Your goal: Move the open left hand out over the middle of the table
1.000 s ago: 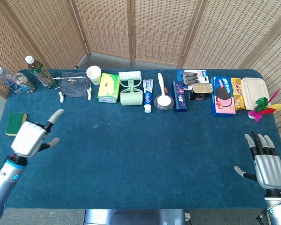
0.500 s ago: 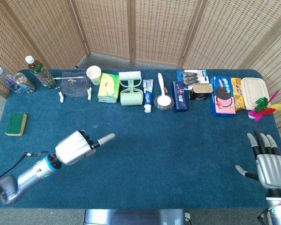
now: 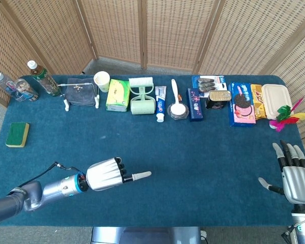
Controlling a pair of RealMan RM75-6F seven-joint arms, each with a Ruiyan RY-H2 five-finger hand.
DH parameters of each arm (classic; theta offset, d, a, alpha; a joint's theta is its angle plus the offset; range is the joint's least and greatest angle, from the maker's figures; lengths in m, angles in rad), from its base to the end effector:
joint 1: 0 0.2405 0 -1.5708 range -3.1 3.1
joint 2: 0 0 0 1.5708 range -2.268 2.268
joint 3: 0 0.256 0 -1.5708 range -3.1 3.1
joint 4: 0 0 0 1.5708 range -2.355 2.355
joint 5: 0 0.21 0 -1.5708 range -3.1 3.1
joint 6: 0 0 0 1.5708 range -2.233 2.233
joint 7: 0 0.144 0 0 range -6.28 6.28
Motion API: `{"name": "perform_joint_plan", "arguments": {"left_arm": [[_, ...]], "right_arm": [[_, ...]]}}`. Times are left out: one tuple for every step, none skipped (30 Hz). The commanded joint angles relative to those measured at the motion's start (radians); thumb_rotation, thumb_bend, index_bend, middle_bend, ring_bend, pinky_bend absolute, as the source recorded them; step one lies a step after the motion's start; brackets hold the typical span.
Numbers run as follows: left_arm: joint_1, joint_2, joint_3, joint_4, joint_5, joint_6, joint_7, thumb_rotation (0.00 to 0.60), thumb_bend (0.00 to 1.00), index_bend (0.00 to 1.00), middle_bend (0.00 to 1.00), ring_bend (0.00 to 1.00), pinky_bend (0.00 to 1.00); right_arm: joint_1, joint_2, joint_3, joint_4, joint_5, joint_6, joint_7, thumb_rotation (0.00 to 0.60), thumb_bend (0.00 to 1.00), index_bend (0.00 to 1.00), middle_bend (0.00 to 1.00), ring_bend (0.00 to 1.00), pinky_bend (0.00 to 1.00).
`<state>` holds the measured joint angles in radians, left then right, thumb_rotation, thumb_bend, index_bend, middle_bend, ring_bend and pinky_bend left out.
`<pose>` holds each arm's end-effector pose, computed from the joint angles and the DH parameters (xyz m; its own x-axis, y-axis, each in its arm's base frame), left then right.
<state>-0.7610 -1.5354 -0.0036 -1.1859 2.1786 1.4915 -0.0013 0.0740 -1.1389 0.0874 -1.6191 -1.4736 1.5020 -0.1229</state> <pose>-0.1146 0.2731 0.0144 0.3669 -0.2631 0.8923 0.1501 -0.9299 -0.3358 -0.3093 -0.1850 0.1611 0.4770 0.0427 0.8778 -0.8789 0.0292 0.4762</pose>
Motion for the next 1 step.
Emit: {"name": "perform_joint_plan", "arguments": {"left_arm": [[-0.008, 0.001, 0.011, -0.013, -0.003, -0.003, 0.006, 0.6, 0.07, 0.02, 1.0, 1.0, 1.0]], "right_arm": [[0.0, -0.001, -0.001, 0.0, 0.001, -0.002, -0.002, 0.473, 0.0, 0.0, 0.0, 0.0, 0.0]]}}
